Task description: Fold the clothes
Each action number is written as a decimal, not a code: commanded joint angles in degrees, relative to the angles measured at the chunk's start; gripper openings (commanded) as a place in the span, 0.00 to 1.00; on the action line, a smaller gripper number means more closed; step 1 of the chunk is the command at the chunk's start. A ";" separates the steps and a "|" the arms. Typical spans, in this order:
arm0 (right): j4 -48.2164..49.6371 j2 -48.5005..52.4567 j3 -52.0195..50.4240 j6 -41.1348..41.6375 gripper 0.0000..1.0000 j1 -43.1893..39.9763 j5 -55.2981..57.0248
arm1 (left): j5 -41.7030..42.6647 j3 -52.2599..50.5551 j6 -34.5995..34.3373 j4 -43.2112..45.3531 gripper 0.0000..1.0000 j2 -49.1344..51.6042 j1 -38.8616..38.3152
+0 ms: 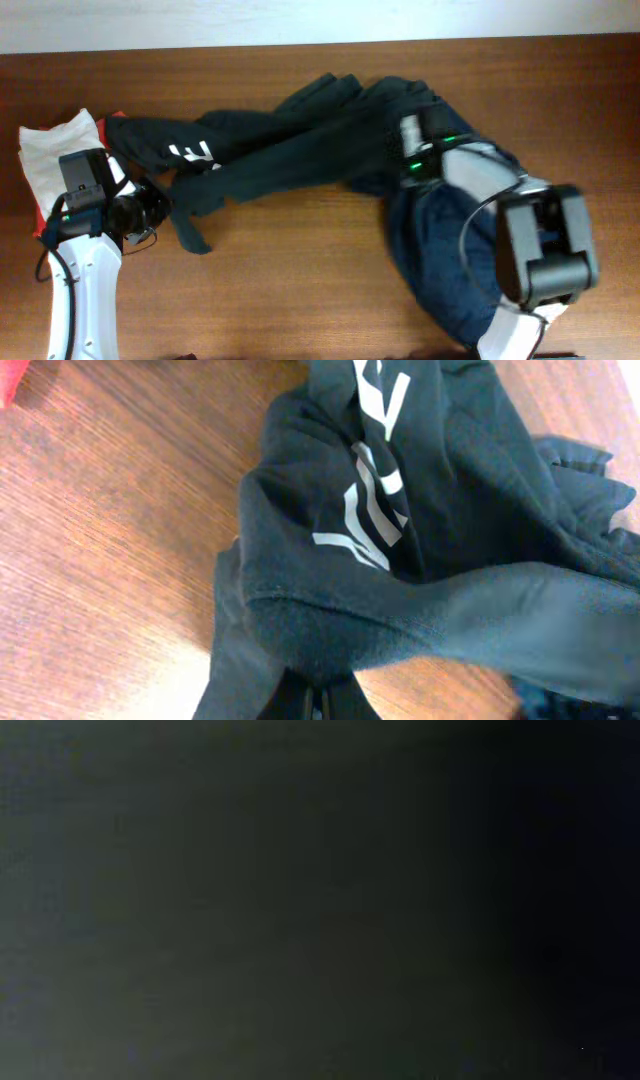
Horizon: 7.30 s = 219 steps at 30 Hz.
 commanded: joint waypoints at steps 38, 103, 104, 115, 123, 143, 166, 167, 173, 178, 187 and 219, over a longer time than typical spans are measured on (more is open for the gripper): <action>-18.78 -1.75 -1.88 16.83 0.04 -5.01 -11.23 | -3.85 0.46 2.08 -1.14 0.01 0.09 0.20; -54.12 0.96 23.78 6.82 0.04 -19.15 16.09 | 32.61 42.21 36.22 -16.24 0.71 50.14 -12.13; -54.12 0.96 23.78 6.82 0.04 -19.15 16.11 | 30.88 43.36 38.27 -19.47 0.71 49.88 -12.15; -54.42 0.96 23.78 6.82 0.04 -19.12 16.06 | 0.22 38.88 38.58 -25.59 0.47 47.06 -20.65; -57.07 -2.71 33.33 6.14 0.04 -19.21 7.93 | 5.25 59.54 37.57 -35.58 0.00 37.00 -14.84; -60.30 -8.13 65.68 -2.89 0.04 -18.99 -2.43 | 19.78 69.35 32.33 -23.98 0.00 19.82 -2.49; -63.06 -4.55 41.29 3.61 0.04 -18.75 9.53 | 15.47 62.27 36.85 -50.47 0.00 35.26 -3.41; -63.08 -4.55 37.90 3.58 0.04 -18.75 9.53 | 15.45 58.95 37.88 -51.47 0.00 35.26 -4.00; -62.99 -4.57 14.25 9.40 0.04 -18.80 18.91 | 10.27 24.15 38.69 -49.51 0.00 35.23 -10.78; -61.99 -4.57 13.55 12.46 0.04 -18.80 22.34 | 9.88 10.21 38.64 -41.59 0.01 35.17 -13.66; -60.39 -4.57 13.55 12.44 0.04 -18.80 21.68 | -8.94 22.18 18.99 -23.23 0.69 25.59 -13.64; -58.47 -4.57 13.55 12.41 0.04 -18.73 20.59 | -3.48 4.66 7.48 -7.37 0.55 31.06 -16.04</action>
